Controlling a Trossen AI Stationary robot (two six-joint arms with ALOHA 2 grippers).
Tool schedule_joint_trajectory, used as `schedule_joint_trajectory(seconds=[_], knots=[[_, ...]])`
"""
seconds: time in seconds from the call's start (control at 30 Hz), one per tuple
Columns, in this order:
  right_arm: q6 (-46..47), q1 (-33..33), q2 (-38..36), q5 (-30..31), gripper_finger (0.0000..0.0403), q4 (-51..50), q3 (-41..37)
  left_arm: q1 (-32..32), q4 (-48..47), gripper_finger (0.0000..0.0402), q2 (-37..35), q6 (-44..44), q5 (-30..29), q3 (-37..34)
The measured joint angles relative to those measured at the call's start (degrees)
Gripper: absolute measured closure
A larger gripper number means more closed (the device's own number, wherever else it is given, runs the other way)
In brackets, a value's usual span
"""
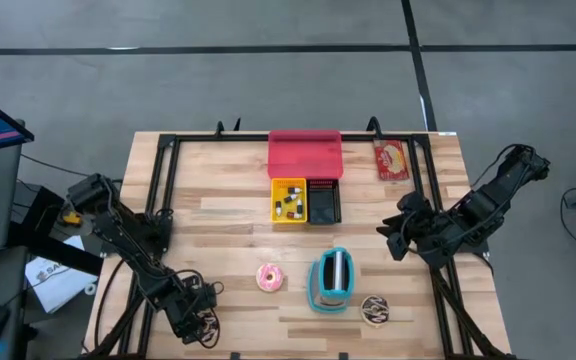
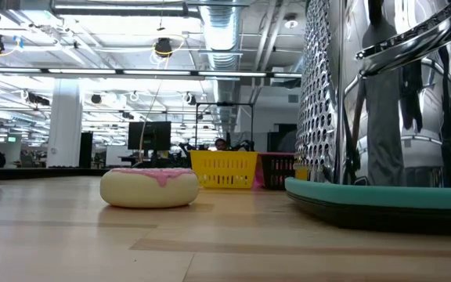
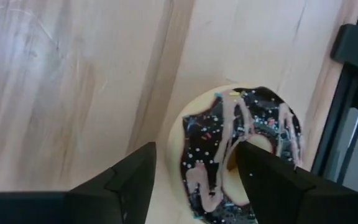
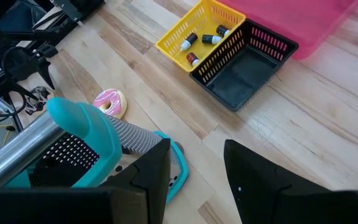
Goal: Pick & Place Food Item
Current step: Put the left black donut into the black bin
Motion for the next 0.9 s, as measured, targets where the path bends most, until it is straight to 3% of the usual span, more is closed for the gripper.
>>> schedule_joint_trajectory(seconds=[0.9], knots=[[0.00, -0.02, 0.00, 0.04, 0.0259, -0.60, 0.00, -0.11, -0.31, 0.0274, 0.16, -4.48, 1.56, 0.00]])
